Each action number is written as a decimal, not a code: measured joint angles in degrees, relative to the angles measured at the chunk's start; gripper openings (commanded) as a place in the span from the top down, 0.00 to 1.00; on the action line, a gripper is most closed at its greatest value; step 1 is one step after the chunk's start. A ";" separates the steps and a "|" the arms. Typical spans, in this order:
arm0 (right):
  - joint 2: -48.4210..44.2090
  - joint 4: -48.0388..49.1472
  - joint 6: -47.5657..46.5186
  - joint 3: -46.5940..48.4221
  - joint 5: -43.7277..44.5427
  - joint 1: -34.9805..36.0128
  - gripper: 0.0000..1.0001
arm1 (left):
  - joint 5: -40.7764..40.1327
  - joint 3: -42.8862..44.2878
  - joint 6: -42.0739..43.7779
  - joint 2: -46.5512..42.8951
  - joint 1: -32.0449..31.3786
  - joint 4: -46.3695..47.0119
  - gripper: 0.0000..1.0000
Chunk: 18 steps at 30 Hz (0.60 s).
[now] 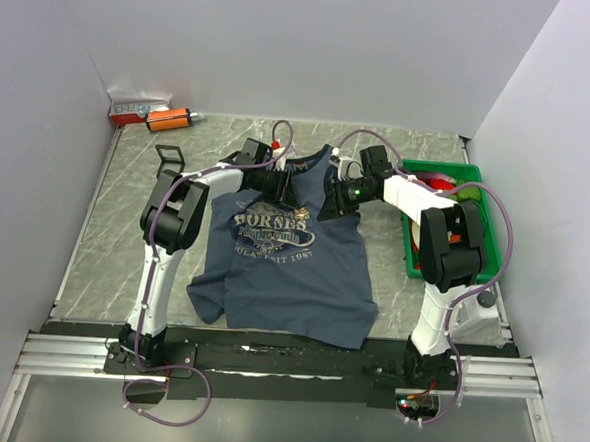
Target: Remove the brooch from the garment
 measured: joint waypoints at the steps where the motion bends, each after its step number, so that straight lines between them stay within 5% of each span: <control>1: 0.00 0.00 -0.02 0.00 0.07 -0.02 0.65 | 0.39 0.24 -0.24 0.22 0.02 0.00 0.68; 8: 0.00 0.00 -0.04 0.00 0.39 -0.02 0.64 | 1.42 0.79 -0.59 0.85 0.04 -0.02 0.64; 18: 0.00 0.00 -0.04 0.00 0.59 0.00 0.64 | 1.62 2.27 -0.42 1.55 0.02 -1.79 0.74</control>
